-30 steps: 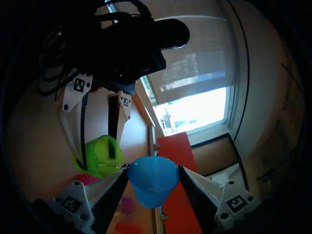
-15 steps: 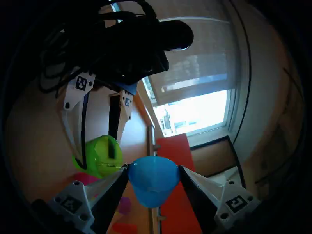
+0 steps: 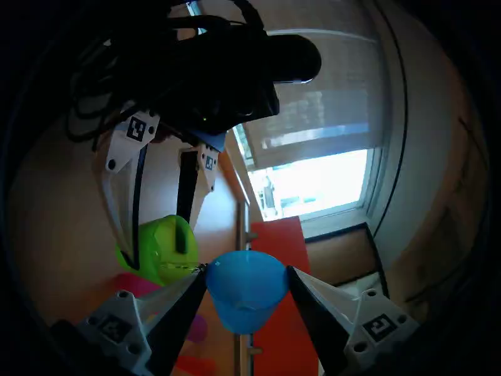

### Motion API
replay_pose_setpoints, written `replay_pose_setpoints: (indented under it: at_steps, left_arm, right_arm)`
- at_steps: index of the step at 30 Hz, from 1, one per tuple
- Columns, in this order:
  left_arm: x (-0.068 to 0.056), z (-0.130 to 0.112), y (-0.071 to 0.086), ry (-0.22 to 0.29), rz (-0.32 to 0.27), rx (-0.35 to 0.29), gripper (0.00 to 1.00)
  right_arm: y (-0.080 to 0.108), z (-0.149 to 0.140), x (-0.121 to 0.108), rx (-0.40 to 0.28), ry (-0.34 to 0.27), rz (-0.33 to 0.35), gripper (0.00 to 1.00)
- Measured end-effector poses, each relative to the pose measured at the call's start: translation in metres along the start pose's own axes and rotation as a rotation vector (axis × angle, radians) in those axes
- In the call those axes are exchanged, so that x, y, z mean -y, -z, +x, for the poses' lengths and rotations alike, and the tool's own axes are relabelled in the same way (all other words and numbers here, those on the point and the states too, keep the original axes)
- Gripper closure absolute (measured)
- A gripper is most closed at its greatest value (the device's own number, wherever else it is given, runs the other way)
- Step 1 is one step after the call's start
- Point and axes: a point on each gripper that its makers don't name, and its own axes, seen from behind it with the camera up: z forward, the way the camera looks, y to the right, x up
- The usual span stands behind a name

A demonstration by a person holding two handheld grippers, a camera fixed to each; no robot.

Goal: Pour water

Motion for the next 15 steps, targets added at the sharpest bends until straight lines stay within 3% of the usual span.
replay_pose_setpoints:
  at_steps: [15]
  left_arm:
    - [0.0,0.0,0.0,-0.001,-0.001,-0.001,0.15]
  right_arm:
    - [0.01,0.011,0.005,0.003,0.044,0.016,0.07]
